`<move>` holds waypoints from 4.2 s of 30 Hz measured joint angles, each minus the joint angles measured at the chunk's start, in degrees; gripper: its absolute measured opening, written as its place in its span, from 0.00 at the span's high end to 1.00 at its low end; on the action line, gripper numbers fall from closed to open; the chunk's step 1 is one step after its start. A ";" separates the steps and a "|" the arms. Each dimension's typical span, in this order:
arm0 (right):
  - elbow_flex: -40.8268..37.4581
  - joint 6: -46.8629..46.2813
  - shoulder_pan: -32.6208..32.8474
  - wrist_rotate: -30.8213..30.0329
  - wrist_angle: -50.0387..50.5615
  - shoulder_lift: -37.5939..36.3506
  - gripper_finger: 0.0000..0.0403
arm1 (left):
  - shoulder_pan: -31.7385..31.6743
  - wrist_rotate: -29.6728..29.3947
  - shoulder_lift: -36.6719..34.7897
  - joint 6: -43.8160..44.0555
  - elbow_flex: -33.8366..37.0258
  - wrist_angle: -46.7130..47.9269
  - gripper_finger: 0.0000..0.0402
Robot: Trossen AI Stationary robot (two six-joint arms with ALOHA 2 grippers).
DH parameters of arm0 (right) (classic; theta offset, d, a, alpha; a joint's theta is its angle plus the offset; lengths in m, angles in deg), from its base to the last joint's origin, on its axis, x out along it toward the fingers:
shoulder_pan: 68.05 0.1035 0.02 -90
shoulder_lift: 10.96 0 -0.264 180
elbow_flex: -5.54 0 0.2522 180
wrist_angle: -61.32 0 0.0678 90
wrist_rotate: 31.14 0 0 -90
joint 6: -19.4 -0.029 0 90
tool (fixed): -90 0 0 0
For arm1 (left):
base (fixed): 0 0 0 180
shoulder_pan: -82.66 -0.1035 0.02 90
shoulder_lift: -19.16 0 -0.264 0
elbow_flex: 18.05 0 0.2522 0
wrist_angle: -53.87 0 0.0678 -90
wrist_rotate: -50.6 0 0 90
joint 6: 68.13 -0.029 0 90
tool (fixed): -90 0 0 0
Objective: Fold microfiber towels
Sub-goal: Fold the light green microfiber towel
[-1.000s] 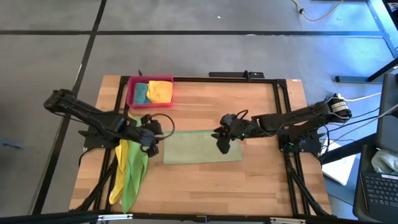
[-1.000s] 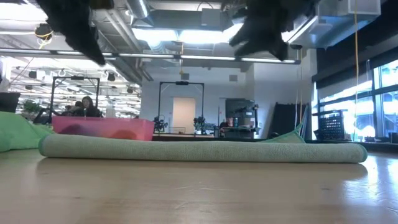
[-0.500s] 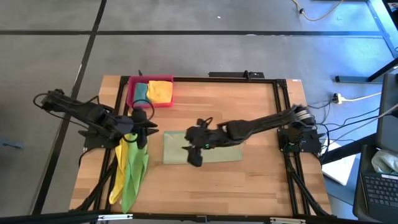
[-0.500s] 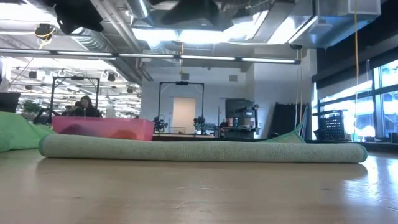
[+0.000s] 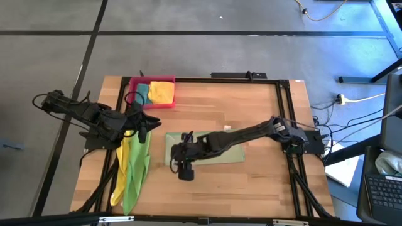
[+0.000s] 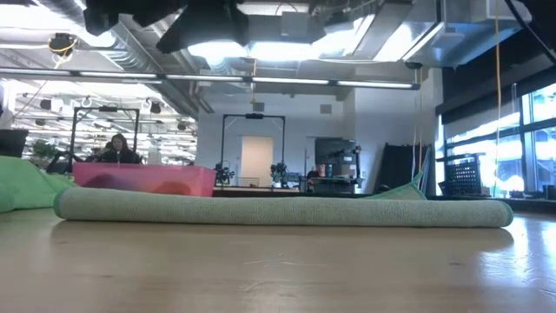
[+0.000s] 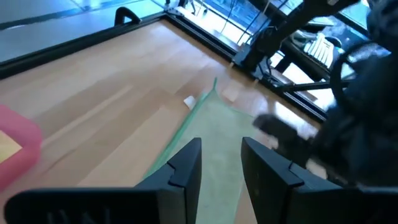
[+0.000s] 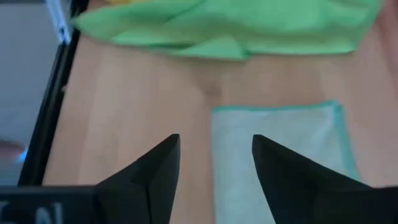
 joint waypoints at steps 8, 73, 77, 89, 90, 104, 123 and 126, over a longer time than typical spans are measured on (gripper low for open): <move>0.04 -3.47 2.30 -2.13 -1.93 1.40 0.50 | 0.02 0.03 -0.16 -2.38 0.00 -0.68 0.74; 0.04 -8.16 1.53 -9.21 -20.72 20.52 0.75 | 0.06 9.66 -0.14 -0.87 0.02 -2.87 0.74; 0.04 -9.36 1.53 -9.53 -20.72 20.54 0.92 | 0.06 9.66 -0.14 -0.87 0.02 -2.59 0.74; 13.65 -7.71 3.46 -2.42 -4.85 20.41 0.98 | 0.06 9.66 -0.14 -1.37 0.04 -2.56 0.74; 12.68 -7.66 3.75 -2.47 -5.58 19.00 0.98 | 0.06 9.66 -0.14 -1.67 0.03 -2.57 0.74; 11.80 -17.74 7.94 -4.15 4.72 13.90 0.98 | 2.75 23.13 0.41 -8.06 0.04 -2.24 0.74; 13.51 -22.86 9.02 -14.40 7.14 11.89 0.98 | 20.83 18.50 12.10 -22.62 10.40 -10.13 0.64; 13.45 -23.37 8.99 -14.42 7.64 11.92 0.98 | 21.36 16.82 14.77 -21.87 13.01 -18.03 0.61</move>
